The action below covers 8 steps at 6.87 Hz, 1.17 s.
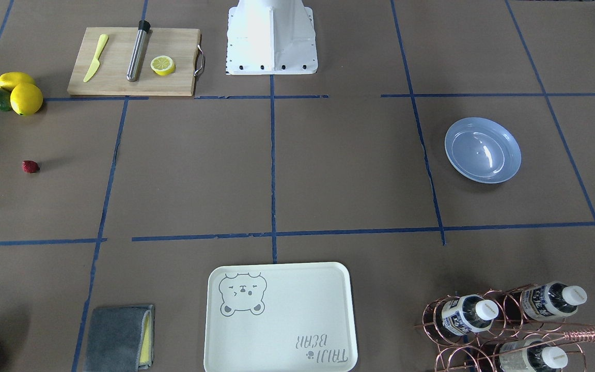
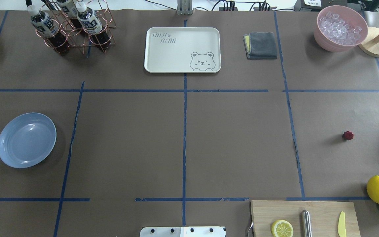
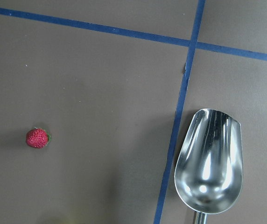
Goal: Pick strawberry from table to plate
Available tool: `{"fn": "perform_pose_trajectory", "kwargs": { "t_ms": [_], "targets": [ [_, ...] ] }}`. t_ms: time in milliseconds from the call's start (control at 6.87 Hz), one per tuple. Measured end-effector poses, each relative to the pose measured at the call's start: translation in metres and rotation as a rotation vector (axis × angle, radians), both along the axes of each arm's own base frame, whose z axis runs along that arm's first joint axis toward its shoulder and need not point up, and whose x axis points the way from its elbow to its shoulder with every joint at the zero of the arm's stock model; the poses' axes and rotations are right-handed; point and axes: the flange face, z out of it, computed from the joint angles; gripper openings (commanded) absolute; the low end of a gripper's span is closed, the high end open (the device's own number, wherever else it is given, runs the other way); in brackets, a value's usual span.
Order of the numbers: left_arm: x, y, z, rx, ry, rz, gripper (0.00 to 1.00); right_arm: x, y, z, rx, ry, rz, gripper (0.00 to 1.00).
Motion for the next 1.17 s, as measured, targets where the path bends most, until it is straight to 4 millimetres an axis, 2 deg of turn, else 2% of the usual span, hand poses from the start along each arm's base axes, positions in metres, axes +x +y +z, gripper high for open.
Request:
{"fn": "perform_pose_trajectory", "kwargs": {
  "t_ms": [583, 1165],
  "targets": [
    [0.0, 0.005, -0.009, 0.046, -0.002, 0.002, 1.0, 0.0, 0.0, -0.003, 0.005, -0.006, 0.0, 1.0],
    [0.005, -0.003, -0.018, 0.092, 0.008, 0.011, 1.0, -0.001, 0.0, -0.004, 0.005, -0.013, 0.001, 1.0]
  ]
}}
